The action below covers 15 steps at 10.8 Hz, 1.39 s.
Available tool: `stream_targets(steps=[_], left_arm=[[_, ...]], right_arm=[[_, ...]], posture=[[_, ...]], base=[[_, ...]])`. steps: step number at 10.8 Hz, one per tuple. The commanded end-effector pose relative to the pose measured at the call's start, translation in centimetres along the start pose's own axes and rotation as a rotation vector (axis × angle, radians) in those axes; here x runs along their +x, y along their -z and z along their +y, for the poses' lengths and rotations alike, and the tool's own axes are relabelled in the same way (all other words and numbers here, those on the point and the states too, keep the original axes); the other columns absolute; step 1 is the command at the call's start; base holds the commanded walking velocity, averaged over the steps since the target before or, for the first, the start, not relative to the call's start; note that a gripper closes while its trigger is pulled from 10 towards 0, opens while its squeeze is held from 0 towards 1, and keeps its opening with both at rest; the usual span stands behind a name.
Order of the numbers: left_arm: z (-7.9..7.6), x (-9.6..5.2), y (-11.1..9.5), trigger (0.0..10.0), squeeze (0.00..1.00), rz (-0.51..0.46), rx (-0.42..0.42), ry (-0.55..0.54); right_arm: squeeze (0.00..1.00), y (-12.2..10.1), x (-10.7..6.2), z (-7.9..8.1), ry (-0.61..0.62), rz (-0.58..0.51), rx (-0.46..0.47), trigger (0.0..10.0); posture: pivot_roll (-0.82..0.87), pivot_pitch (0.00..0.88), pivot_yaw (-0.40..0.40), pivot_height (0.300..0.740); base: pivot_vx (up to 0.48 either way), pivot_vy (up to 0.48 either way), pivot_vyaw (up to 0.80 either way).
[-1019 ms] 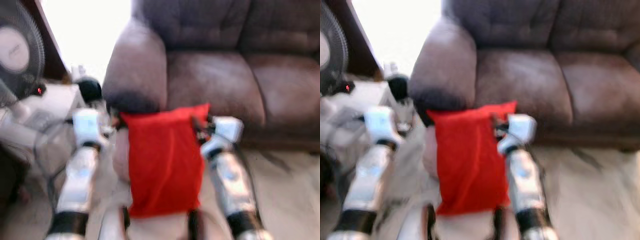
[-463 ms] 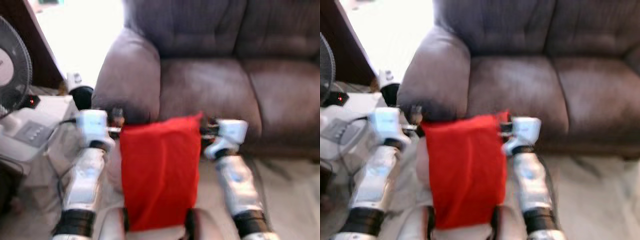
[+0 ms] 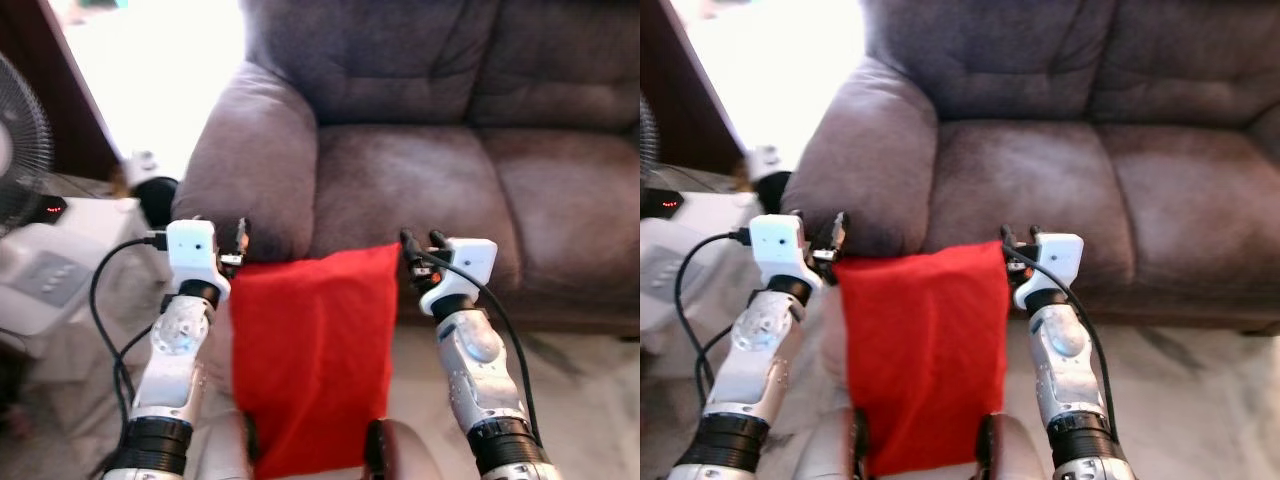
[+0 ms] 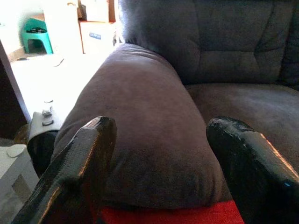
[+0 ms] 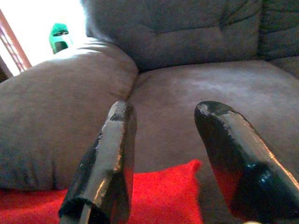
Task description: Move the pillow to the sofa from floor
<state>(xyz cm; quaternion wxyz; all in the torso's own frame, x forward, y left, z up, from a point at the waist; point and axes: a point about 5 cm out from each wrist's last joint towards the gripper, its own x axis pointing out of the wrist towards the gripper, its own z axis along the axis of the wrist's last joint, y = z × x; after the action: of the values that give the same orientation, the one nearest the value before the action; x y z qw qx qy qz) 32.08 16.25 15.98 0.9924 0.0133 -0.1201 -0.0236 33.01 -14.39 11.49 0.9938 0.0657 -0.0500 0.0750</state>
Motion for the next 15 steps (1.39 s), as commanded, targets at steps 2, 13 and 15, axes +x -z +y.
stream_targets(steps=[2,13,15], left_arm=[[0.5,-0.1,0.1,10.0,0.00,-0.001,0.020,-0.022],[0.4,-0.1,0.2,10.0,0.00,0.010,0.017,-0.015],[0.4,-0.1,0.3,10.0,0.00,0.013,0.017,-0.013]], right_arm=[[0.00,0.2,0.0,0.6,-0.021,0.005,0.008,10.0],[0.00,1.2,0.4,0.4,-0.004,0.099,0.002,10.0],[0.00,1.2,0.4,0.5,-0.002,0.098,0.001,10.0]], posture=[[0.09,0.145,-0.032,0.612],[0.09,0.161,-0.037,0.612],[0.09,0.161,-0.036,0.612]], base=[[0.000,0.000,0.00],[0.000,0.000,0.00],[0.000,0.000,0.00]])
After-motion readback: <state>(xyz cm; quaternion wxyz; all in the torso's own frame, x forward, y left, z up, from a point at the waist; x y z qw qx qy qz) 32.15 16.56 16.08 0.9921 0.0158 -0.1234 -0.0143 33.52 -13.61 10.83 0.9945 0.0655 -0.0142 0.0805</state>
